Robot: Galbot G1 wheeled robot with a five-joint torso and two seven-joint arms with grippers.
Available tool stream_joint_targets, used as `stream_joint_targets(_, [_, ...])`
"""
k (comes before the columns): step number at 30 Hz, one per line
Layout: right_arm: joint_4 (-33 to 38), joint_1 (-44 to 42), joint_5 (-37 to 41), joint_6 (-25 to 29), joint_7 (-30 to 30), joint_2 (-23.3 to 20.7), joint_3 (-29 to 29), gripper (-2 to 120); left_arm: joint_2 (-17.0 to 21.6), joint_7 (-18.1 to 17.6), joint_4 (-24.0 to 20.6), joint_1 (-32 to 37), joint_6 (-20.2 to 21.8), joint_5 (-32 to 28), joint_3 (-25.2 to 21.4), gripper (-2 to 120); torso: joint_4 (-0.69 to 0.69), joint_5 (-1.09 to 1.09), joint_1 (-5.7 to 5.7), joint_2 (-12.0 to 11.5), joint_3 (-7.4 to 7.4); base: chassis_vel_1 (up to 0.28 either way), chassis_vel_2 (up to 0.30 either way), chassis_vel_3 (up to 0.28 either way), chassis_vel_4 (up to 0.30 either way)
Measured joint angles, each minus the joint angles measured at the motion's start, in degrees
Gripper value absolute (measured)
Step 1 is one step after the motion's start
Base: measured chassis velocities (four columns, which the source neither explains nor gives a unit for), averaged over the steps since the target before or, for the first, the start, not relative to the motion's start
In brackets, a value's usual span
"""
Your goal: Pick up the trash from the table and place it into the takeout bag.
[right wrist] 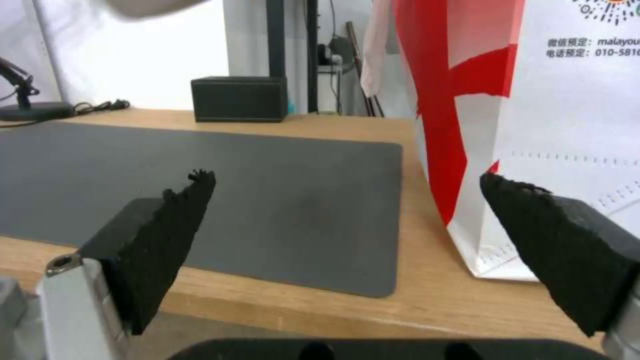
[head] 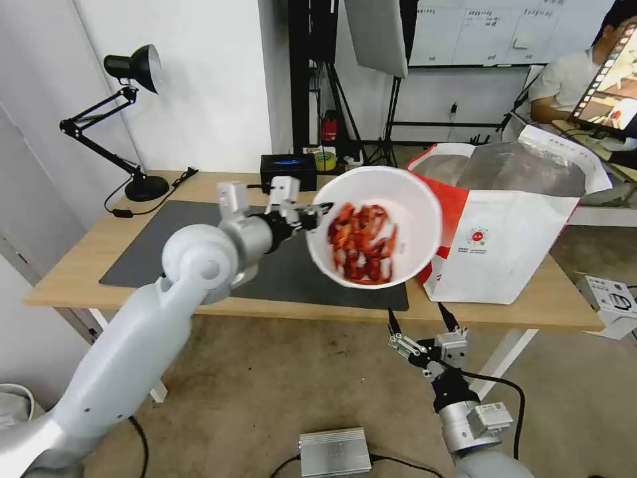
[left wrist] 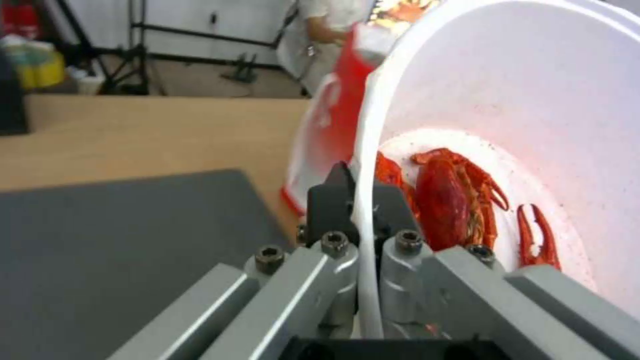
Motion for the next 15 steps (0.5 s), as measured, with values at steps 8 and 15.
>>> stream_joint_targets(8, [0.0,0.0,0.0,0.0,0.0,0.0,0.0,99,-3.1,0.0,2.1,-5.5,0.2,-1.1,3.8,0,0.00,0.00,0.00,0.0,0.00,0.000,0.000,0.000,0.000])
stream_joint_targets(15, [0.0,0.0,0.0,0.0,0.0,0.0,0.0,99,-6.7,-0.4,5.1,-10.0,0.2,-1.8,6.4,0,0.01,-0.01,0.00,0.0,0.00,0.000,0.000,0.000,0.000])
